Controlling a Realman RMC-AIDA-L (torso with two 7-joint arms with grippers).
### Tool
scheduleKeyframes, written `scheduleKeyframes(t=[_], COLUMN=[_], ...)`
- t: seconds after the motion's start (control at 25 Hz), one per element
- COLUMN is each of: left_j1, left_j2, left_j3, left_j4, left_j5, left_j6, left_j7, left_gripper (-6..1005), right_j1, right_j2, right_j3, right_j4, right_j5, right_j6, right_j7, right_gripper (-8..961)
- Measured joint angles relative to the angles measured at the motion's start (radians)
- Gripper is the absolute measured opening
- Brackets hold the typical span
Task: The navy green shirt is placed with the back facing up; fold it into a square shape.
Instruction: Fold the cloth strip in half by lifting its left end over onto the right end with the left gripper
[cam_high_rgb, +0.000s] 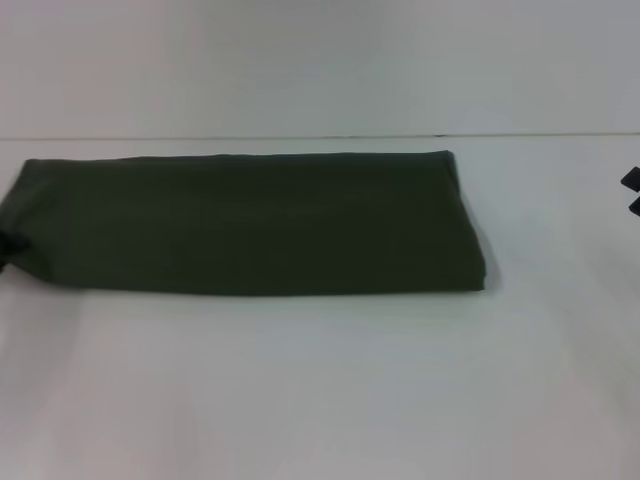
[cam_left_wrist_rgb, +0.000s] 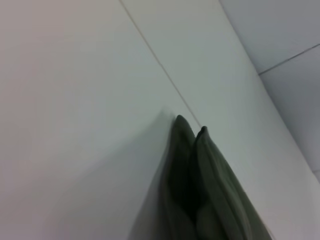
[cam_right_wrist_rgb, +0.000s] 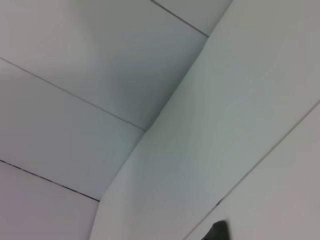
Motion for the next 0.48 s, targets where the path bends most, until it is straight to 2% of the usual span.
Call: scheduleKeyframes(t=[0.24,0.32,0.48], left_j1=[-0.011,-0.016,-0.052], left_j2=[0.006,-0.002,-0.035], left_j3=[-0.001,0.001,0.027], left_j4=[0.022,0.058,0.183], left_j5=[0.021,-0.003,-0.079], left_j6=[0.037,0.109,0.284], left_j7=[0.000,0.004,-0.001], left_gripper=[63,62,60], right_j1=[0.000,0.000,-0.001], right_j2=[0.000,0.000,0.000], right_j3=[-0.006,-0.006,-0.006], right_j4=[0.002,0.006,0.010], right_j5=[-0.002,-0.002,-0.003], right_j6=[0.001,0.001,0.001], right_j7=[-0.001,-0.002,-0.004], right_gripper=[566,566,567])
